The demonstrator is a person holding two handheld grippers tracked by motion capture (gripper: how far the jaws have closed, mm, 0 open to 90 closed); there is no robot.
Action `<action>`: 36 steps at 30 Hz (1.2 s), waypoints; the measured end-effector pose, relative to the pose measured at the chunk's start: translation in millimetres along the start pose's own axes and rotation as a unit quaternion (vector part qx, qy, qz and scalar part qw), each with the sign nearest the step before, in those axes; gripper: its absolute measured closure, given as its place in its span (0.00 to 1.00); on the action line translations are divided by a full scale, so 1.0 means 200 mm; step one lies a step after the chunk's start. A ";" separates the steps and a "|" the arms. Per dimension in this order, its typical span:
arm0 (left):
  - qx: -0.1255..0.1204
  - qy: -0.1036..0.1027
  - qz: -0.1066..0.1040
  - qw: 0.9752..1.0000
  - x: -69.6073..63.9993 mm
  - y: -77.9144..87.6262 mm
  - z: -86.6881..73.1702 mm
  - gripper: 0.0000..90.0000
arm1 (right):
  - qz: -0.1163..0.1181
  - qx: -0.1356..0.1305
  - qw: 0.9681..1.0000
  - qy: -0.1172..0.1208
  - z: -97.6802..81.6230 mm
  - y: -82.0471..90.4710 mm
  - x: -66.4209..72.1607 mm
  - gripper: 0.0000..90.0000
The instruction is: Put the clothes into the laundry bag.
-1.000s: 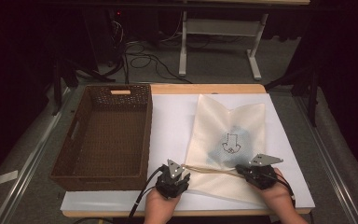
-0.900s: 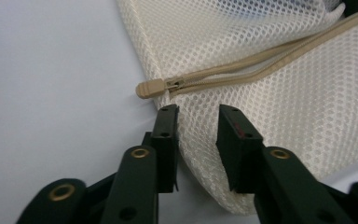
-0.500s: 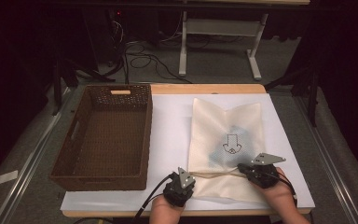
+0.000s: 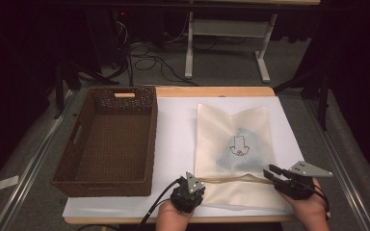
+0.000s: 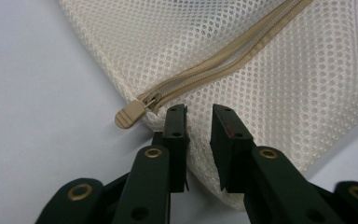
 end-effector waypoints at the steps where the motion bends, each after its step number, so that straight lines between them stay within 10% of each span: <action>1: -0.001 0.002 -0.001 1.000 0.00 0.00 0.00 0.83 | -0.018 0.006 1.000 -0.014 -0.04 0.02 -0.04 0.67; 5: -0.007 -0.005 0.003 1.000 0.01 0.01 0.02 0.86 | -0.047 0.030 0.997 -0.057 -0.14 0.02 -0.14 0.56; 12: -0.015 0.007 0.003 1.000 0.03 0.04 0.04 0.86 | -0.027 0.064 0.995 -0.078 -0.22 -0.05 -0.15 0.55; 18: -0.031 0.027 0.001 0.999 0.07 0.09 0.07 0.85 | -0.014 0.089 0.995 -0.049 -0.22 -0.06 -0.12 0.95; 31: -0.033 0.016 0.026 0.999 0.12 0.08 0.04 0.87 | -0.048 0.076 0.995 -0.041 -0.20 -0.05 -0.22 0.90; 36: -0.035 0.013 -0.009 0.999 0.10 0.06 0.03 0.77 | -0.051 0.034 0.997 -0.049 -0.14 0.02 -0.20 0.84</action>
Point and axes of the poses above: each handheld gripper's, and its own axes: y roughly backward along the jaws, z roughly out of its top, x roughly to its left, the point moved 6 cm from there along -y, roughly forward along the jaws, and after that the axes turned 14 degrees about y, right-handed, at the moved point
